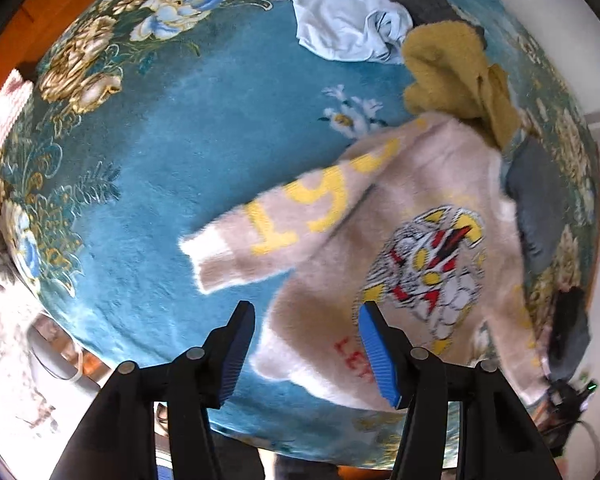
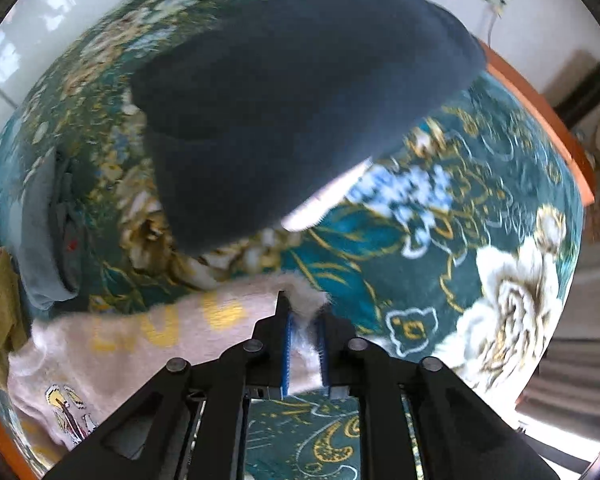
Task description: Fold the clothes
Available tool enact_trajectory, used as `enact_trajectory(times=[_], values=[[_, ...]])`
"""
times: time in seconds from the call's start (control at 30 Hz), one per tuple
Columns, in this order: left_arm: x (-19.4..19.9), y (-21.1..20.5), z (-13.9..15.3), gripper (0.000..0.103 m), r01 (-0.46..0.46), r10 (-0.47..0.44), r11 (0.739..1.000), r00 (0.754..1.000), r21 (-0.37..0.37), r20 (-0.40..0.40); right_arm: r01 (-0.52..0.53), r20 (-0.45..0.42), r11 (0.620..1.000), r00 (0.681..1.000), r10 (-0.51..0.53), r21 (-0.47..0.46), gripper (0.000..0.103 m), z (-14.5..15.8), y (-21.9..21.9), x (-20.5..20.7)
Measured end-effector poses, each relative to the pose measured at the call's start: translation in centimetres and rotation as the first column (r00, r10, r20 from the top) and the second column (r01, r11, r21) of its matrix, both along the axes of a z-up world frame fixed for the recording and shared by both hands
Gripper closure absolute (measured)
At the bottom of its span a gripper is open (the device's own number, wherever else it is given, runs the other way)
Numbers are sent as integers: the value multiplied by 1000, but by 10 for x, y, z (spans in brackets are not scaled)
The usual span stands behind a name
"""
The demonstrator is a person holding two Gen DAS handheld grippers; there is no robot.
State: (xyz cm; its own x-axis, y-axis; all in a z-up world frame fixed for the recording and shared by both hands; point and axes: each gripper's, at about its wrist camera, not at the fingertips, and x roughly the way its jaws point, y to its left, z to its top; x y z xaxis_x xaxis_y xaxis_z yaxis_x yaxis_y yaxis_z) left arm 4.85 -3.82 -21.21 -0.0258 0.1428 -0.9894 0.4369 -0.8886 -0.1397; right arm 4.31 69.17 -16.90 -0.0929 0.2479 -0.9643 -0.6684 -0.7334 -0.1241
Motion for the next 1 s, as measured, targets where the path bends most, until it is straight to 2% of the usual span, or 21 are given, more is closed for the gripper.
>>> enact_trajectory(times=[0.03,0.1,0.2,0.3,0.43,0.57,0.7,0.77,0.8,0.87,0.9,1.0], values=[[-2,-2,-5,44,31,-31,999,1000,-12,2,-5,-8,1000,1000,5,5,79,4,-3,2],[-6,-6,-16,43,92,-92,995,996,-36,6,-14,-25,1000,1000,14,14,72,13,-8,5],[-11,-12,-31,43,183,-182,981,983,-70,15,-27,-50,999,998,29,29,69,27,-16,10],[-26,-20,-54,43,290,-288,954,957,-78,38,-52,-43,999,998,52,9,66,39,-40,32],[-49,-17,-86,42,460,-460,887,888,-37,31,-108,30,994,994,109,-23,65,45,-94,75],[-70,-6,-111,42,608,-608,794,794,27,17,-128,105,990,985,134,-57,65,42,-142,110],[-79,-5,-132,43,673,-679,733,734,102,34,-144,152,987,976,154,-71,65,39,-182,127],[-78,-8,-138,45,682,-692,718,721,137,38,-150,168,986,973,161,-77,65,37,-201,133],[-76,-10,-138,47,684,-695,714,718,147,30,-150,168,986,972,161,-79,65,37,-207,133],[-72,-14,-137,74,688,-697,709,717,155,8,-159,168,983,971,172,-88,65,36,-222,131],[-70,-16,-136,90,689,-697,708,717,155,1,-165,168,982,969,179,-93,65,34,-230,130],[-62,-22,-129,94,685,-688,711,725,160,-44,-196,172,974,962,213,-112,64,30,-252,125]])
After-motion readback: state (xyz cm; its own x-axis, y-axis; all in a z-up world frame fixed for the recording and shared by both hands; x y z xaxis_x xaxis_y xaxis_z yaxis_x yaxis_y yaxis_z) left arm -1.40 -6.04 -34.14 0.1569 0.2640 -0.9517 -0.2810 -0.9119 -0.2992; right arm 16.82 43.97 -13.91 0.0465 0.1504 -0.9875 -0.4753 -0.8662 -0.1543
